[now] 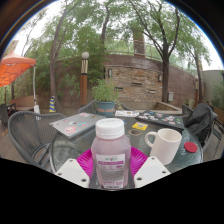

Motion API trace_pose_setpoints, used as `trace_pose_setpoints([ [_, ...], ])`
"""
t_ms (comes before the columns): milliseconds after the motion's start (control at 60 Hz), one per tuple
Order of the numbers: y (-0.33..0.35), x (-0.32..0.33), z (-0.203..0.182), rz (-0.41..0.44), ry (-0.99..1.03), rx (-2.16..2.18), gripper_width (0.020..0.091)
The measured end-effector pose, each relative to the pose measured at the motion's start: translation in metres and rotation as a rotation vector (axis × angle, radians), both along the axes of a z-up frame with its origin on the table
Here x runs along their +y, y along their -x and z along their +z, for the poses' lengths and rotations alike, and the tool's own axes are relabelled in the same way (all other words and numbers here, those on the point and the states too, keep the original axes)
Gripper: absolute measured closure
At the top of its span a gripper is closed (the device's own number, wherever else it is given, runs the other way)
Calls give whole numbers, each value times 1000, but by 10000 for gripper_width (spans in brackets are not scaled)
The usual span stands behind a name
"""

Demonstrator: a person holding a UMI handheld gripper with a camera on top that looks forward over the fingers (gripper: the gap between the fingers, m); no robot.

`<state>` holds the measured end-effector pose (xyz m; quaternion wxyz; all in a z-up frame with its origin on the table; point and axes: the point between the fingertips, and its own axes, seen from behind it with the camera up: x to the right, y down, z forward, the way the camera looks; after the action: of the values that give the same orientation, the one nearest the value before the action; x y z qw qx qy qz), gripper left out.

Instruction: Pour water

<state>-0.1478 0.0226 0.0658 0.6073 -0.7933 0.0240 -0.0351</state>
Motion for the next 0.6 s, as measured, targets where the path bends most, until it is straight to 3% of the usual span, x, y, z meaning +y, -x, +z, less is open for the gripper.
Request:
trace_pose_setpoints([
  [100, 0, 5, 10, 23, 54, 122, 672],
  [183, -2, 10, 46, 56, 28, 309, 672],
  [300, -14, 28, 100, 61, -26, 817, 673],
  [367, -25, 36, 119, 19, -43, 1135, 673],
  [533, -80, 54, 115, -84, -75, 1867, 677],
  [600, -86, 50, 112, -75, -92, 2069, 673],
])
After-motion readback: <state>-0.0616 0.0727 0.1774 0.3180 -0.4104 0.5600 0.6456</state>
